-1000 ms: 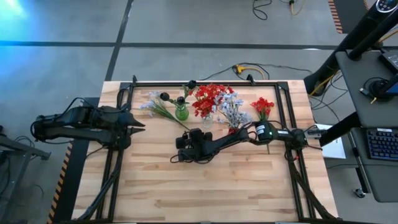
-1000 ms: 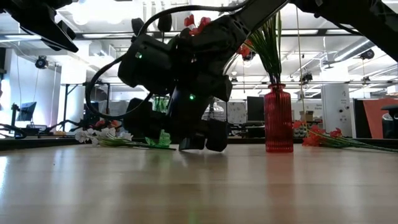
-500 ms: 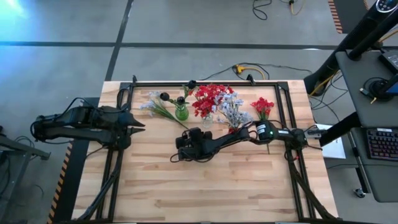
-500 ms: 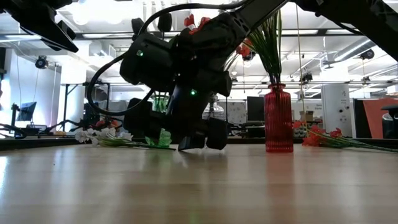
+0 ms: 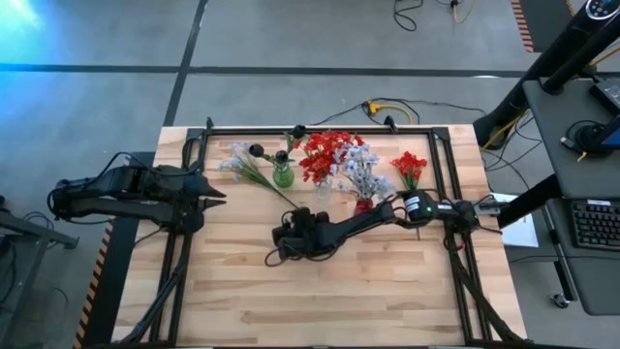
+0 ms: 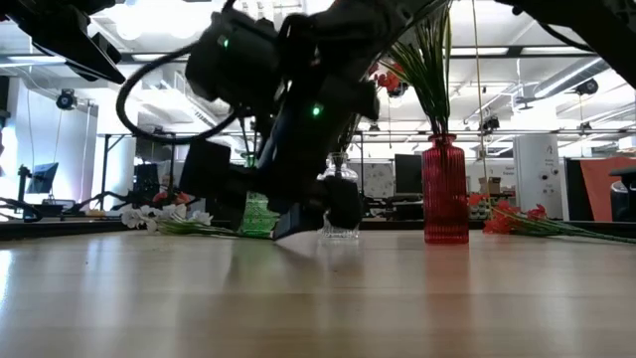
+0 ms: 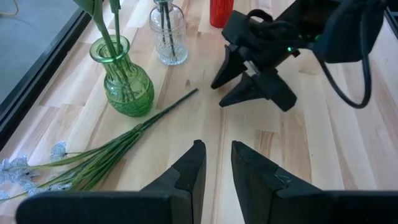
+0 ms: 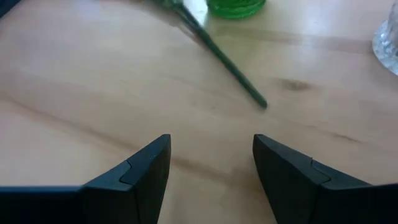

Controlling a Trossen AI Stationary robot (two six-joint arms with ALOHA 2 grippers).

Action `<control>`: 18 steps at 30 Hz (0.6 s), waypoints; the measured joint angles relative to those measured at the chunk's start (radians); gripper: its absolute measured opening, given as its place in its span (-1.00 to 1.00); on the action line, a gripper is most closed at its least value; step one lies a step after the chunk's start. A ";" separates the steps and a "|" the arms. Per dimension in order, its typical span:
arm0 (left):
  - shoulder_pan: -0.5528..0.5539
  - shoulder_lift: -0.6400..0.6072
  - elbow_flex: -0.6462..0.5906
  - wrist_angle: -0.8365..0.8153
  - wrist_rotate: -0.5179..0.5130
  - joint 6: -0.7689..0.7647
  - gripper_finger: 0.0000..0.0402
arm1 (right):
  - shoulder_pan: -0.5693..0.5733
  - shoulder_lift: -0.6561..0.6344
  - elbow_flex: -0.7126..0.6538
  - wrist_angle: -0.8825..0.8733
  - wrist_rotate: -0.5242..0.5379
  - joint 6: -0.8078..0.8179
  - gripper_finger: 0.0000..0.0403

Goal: Sort flowers into vase by color
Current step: Put the white flowers into the red vase

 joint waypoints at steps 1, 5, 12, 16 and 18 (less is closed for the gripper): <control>0.000 0.000 0.000 0.000 0.000 0.000 -0.70 | 0.002 -0.002 0.000 0.001 -0.005 -0.001 0.09; 0.000 0.000 0.000 0.000 0.000 0.000 -0.70 | 0.013 -0.006 0.000 -0.001 -0.016 -0.018 0.09; 0.000 0.003 0.000 0.000 0.000 0.000 -0.70 | 0.028 -0.009 0.000 0.006 0.106 -0.049 0.09; 0.000 0.003 0.000 0.000 0.000 0.000 -0.70 | 0.013 -0.015 0.000 0.006 0.119 -0.049 0.09; 0.000 0.003 0.000 0.000 0.000 0.000 -0.70 | 0.006 -0.016 0.000 0.009 0.120 -0.034 0.09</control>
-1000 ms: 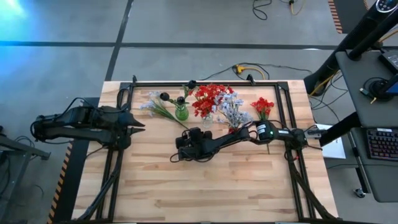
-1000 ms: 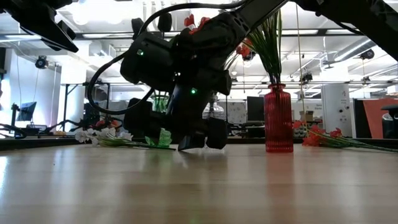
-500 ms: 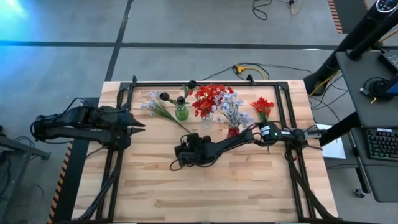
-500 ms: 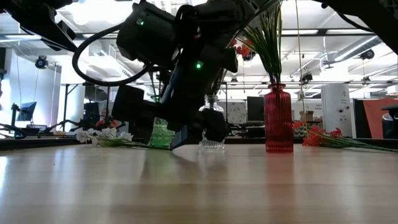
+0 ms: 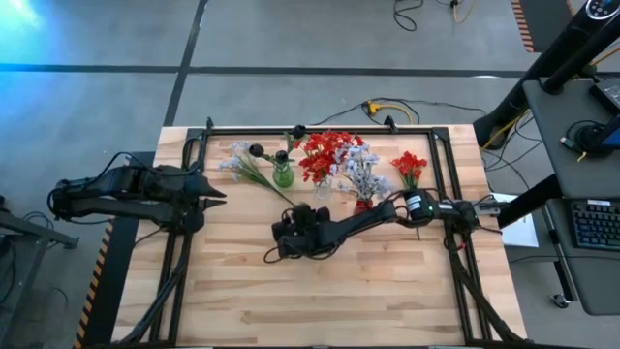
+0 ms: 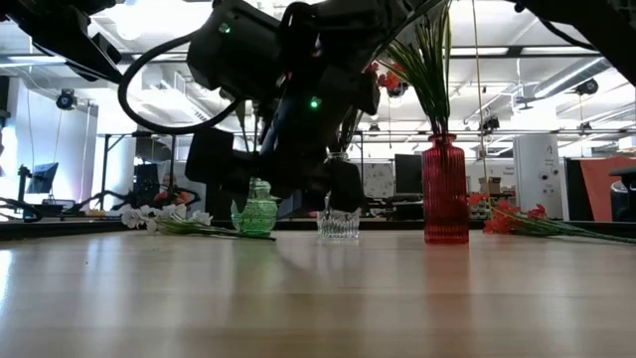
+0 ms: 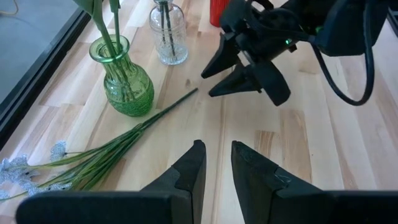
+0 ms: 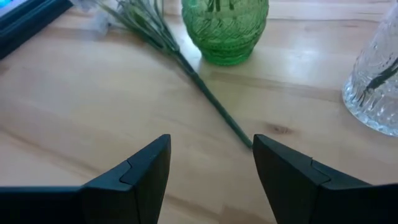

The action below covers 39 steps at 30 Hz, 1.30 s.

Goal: Sort flowers into vase by color
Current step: Put the white flowers into the red vase

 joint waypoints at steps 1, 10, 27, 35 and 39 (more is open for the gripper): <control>0.000 0.000 0.000 0.000 0.000 0.000 -0.70 | -0.004 0.000 0.000 0.000 0.000 0.007 0.09; 0.000 0.012 0.000 0.000 0.000 0.000 -0.70 | -0.036 -0.001 0.000 -0.004 0.000 -0.013 0.09; 0.000 0.021 0.000 0.000 0.000 0.000 -0.70 | -0.050 0.002 -0.007 -0.004 -0.010 -0.024 0.09; 0.000 0.020 0.000 0.000 0.000 0.000 -0.70 | -0.050 0.003 -0.007 -0.053 -0.001 -0.023 0.09; 0.000 0.020 0.000 0.000 0.000 0.000 -0.70 | -0.056 0.004 -0.007 -0.075 0.002 -0.024 0.09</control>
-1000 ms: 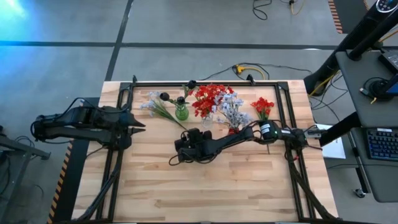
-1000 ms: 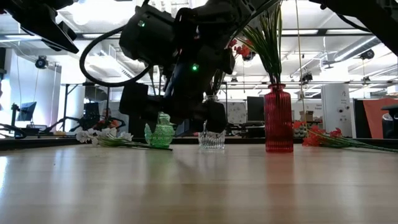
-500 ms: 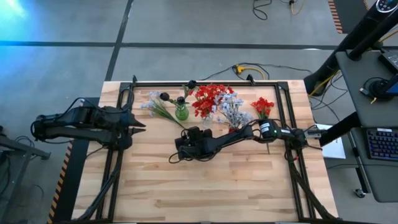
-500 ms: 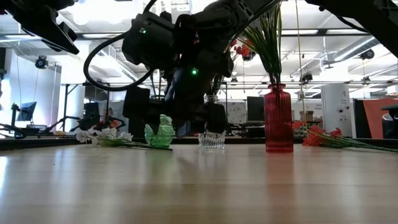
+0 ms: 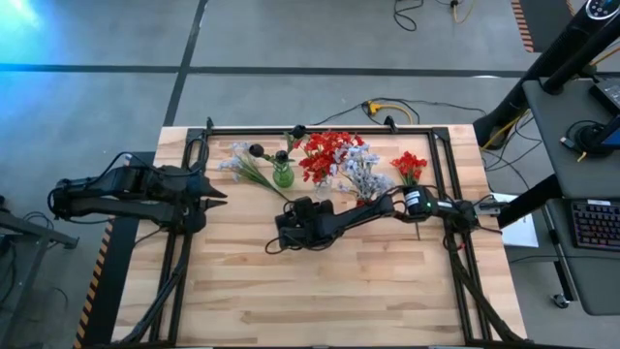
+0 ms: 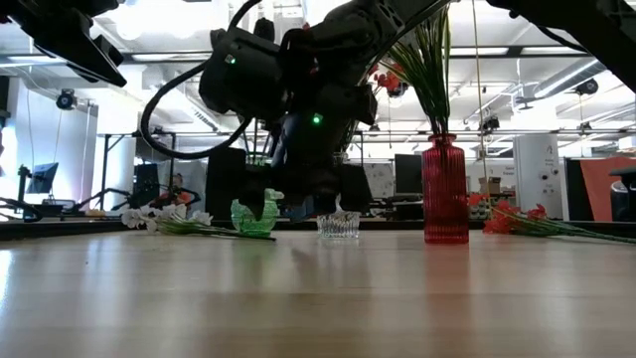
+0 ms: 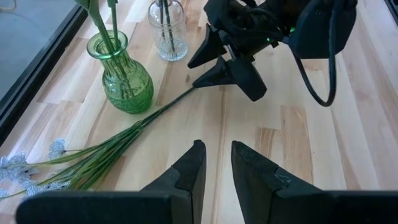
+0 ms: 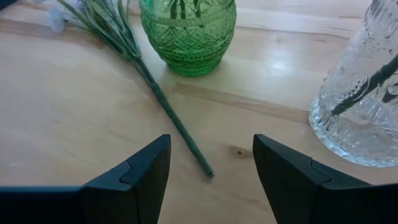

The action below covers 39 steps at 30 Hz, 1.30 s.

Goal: Sort flowers into vase by color
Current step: Put the white flowers into the red vase

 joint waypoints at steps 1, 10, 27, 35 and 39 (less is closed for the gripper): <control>0.000 0.000 0.000 0.000 0.000 0.000 -0.70 | -0.002 0.002 0.000 -0.004 0.000 0.000 0.09; 0.000 0.014 0.000 0.000 0.036 0.003 -0.70 | 0.033 -0.003 0.020 -0.008 0.008 -0.088 0.09; -0.023 0.119 -0.043 0.066 0.215 -0.068 -0.72 | 0.229 -0.174 0.196 -0.267 0.062 -0.463 0.09; -0.080 0.239 -0.155 0.383 0.199 -0.204 -0.72 | 0.347 -0.330 0.166 -0.492 0.185 -0.406 0.09; -0.092 0.303 -0.165 0.401 0.050 -0.196 -0.72 | 0.389 -0.404 0.120 -0.500 0.220 -0.379 0.09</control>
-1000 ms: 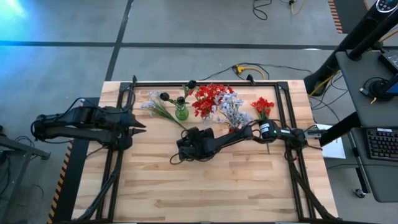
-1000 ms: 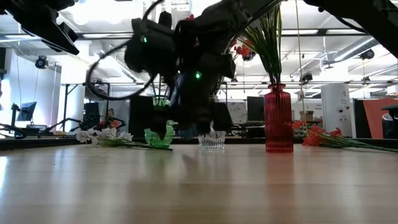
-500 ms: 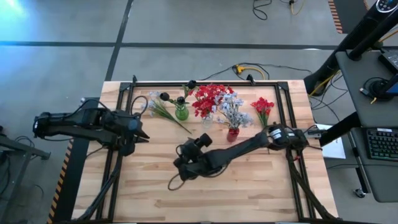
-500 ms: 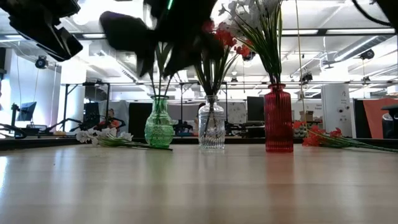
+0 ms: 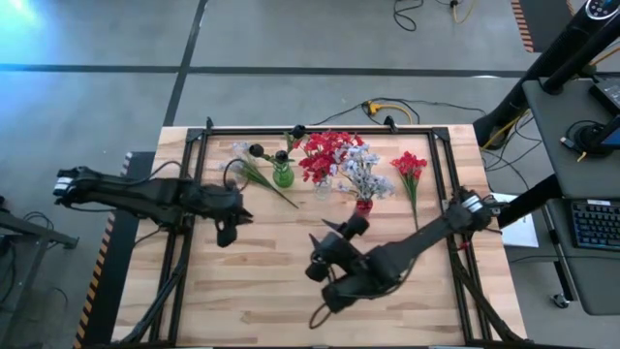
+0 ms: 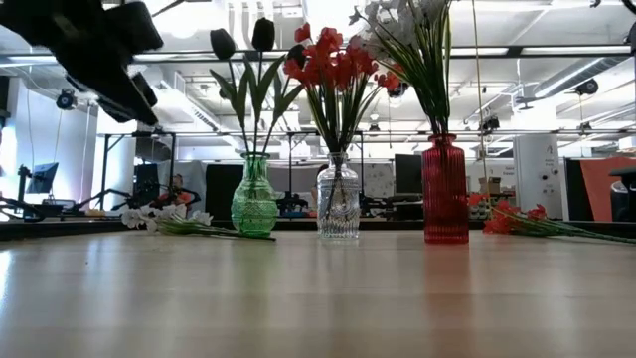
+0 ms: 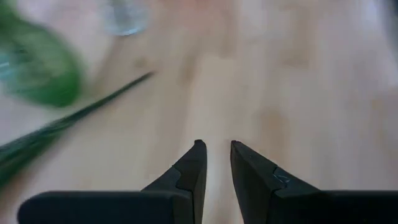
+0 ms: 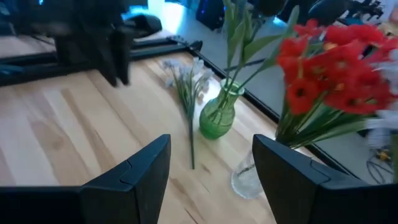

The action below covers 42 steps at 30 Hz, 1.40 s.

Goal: Sort flowers into vase by color
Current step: Put the white flowers into the red vase

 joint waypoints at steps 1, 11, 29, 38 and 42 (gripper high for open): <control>0.000 0.018 0.007 -0.028 -0.046 0.012 -0.72 | 0.008 -0.015 -0.006 0.000 0.000 0.000 0.09; 0.002 0.206 0.068 -0.161 -0.378 0.122 -0.72 | 0.033 -0.059 -0.014 0.002 -0.010 -0.074 0.09; 0.054 0.472 0.191 -0.418 -0.178 0.084 -0.72 | 0.026 -0.355 -0.014 -0.012 -0.254 -0.137 0.09; 0.051 0.293 0.075 -0.370 -0.287 -0.134 -0.73 | 0.026 -0.374 -0.014 -0.014 -0.337 -0.164 0.09; 0.125 0.240 0.064 -0.294 -0.235 -0.084 -0.83 | 0.025 -0.378 -0.014 -0.014 -0.414 -0.190 0.09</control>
